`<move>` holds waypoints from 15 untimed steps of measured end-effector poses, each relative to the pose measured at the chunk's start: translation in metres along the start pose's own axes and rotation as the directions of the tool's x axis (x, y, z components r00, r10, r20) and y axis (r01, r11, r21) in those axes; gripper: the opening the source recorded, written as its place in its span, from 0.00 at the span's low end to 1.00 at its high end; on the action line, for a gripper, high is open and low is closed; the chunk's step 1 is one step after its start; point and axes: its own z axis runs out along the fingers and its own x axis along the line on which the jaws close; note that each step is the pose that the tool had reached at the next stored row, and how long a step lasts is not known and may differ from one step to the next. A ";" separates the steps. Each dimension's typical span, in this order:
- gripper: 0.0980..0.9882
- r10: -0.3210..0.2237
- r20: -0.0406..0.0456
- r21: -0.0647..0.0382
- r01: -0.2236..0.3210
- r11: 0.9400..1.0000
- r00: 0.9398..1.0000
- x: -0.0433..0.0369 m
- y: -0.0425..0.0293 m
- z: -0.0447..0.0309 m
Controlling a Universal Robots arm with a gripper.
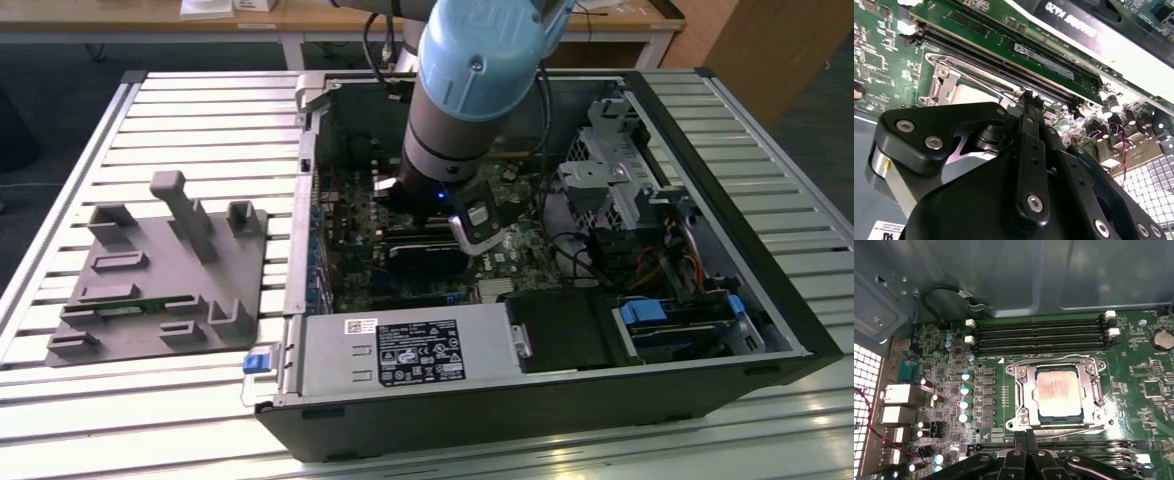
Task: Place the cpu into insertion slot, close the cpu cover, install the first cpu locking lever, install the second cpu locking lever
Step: 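Install the second cpu locking lever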
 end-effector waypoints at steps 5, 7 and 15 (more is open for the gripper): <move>0.01 -0.001 -0.001 -0.014 0.001 1.000 1.000 0.0012 -0.0024 0.0061; 0.01 -0.001 -0.001 -0.019 0.001 1.000 1.000 0.0014 -0.0033 0.0082; 0.01 -0.002 -0.002 -0.034 0.002 0.999 1.000 0.0033 -0.0052 0.0131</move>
